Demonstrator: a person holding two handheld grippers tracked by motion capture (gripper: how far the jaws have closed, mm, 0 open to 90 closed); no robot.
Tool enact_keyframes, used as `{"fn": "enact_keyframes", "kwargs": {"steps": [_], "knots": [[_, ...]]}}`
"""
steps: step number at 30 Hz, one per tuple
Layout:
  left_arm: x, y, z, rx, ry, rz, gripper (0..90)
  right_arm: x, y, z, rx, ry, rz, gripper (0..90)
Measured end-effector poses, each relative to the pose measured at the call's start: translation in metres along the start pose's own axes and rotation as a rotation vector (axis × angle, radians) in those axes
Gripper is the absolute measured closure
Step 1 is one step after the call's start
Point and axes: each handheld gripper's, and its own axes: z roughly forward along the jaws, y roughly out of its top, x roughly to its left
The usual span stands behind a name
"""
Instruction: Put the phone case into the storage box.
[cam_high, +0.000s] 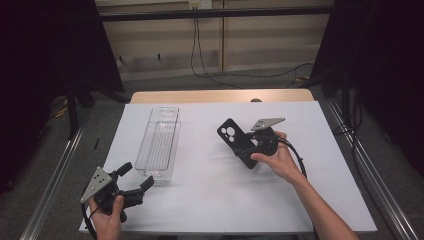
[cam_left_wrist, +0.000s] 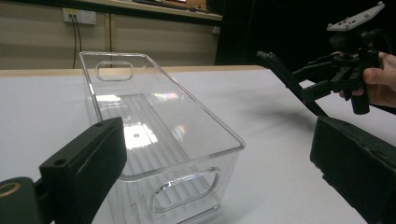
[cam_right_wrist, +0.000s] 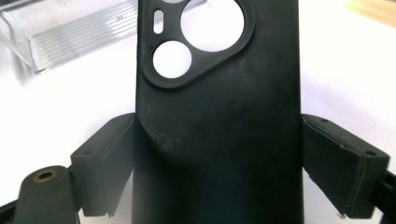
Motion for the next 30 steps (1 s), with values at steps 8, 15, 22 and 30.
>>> {"fn": "enact_keyframes", "kwargs": {"steps": [8, 15, 22, 30], "knots": [[0.0, 0.0, 0.001, 0.007, -0.001, 0.004, 3.7, 0.0, -0.005, -0.011, -0.099, 0.002, 0.016, 14.0], [-0.001, 0.0, 0.001, 0.007, -0.001, 0.004, 3.6, -0.001, -0.012, -0.024, -0.158, 0.001, 0.032, 14.0], [-0.001, 0.0, 0.001, 0.009, 0.001, 0.009, 3.6, 0.0, -0.02, -0.032, -0.187, 0.006, 0.047, 14.0], [-0.001, 0.0, 0.002, 0.012, -0.004, 0.003, 3.6, 0.005, -0.028, -0.043, -0.218, 0.035, 0.054, 13.9]]}}
